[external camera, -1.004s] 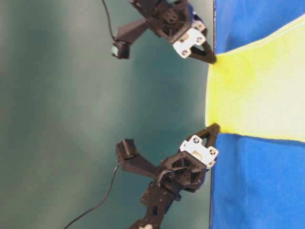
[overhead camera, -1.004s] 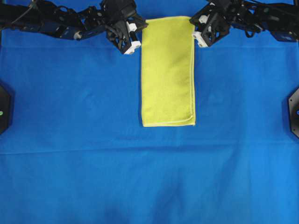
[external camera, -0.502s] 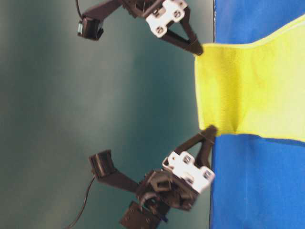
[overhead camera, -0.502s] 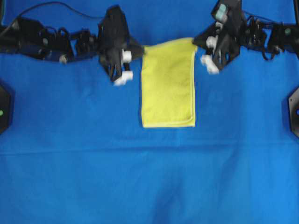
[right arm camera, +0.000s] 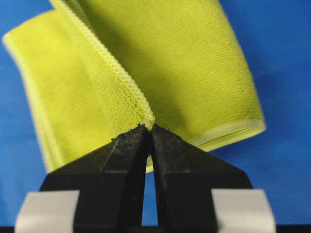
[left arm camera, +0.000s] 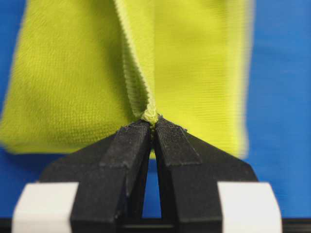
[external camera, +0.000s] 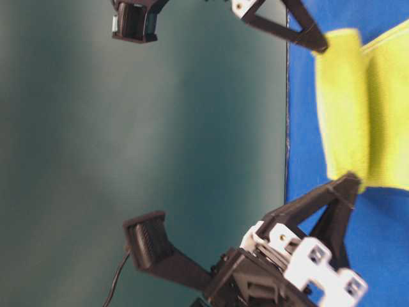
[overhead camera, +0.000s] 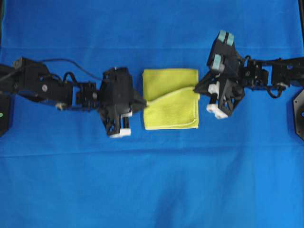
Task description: Fold the yellow towel.
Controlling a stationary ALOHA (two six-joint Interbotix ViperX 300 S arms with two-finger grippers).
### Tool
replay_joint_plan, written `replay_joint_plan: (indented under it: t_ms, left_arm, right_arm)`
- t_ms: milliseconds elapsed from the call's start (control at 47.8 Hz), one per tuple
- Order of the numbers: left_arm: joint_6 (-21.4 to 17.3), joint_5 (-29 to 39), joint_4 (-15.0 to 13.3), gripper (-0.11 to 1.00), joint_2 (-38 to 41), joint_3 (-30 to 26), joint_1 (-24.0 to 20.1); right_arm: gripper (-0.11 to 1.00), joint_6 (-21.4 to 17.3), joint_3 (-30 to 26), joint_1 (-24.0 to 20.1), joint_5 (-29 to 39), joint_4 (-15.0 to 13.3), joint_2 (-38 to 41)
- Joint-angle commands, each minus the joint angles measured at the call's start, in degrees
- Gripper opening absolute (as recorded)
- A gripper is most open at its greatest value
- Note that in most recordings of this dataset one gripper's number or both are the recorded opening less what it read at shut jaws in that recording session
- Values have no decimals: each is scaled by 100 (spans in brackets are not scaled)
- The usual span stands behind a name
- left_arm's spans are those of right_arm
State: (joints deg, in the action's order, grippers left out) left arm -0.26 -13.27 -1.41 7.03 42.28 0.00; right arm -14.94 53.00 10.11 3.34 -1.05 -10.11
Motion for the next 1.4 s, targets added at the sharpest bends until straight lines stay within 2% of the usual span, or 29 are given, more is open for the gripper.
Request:
replay_joint_plan:
  t_ms: [0,230,376,607,648,690,816,858,899,1067,1380]
  left_arm:
    - [53,18,-9,2,-35,-62,220]
    - [62,-18,-9,2,325,-97,308]
    - [70,-35,-9,2,448,-176,308]
    - [53,-88,-9,3,448,-176,334]
    - [53,-88,0,8,457,-193,334]
    - [53,-88,-9,19,457,-202,334]
    - [-26,-88,-9,54,439,-211,325]
    - [-44,-70,-9,58,422,-211,334]
    - [-44,-53,-9,56,387,-211,334]
    - [-26,114,-9,45,70,-97,334]
    - [-18,800,0,44,-1389,237,492]
  right_arm:
    - [4,9,44,-176,-9,158,44]
    - [4,9,70,-299,-281,343,466]
    - [4,9,62,-325,-554,360,659]
    - [5,9,44,-396,-580,360,668]
    - [5,9,44,-413,-589,360,677]
    - [10,9,35,-448,-598,360,677]
    - [46,9,18,-527,-545,360,668]
    - [55,9,18,-554,-510,360,650]
    - [59,9,9,-580,-475,360,633]
    - [53,9,-44,-738,-237,360,360]
    - [53,35,-105,-1099,422,299,-1020]
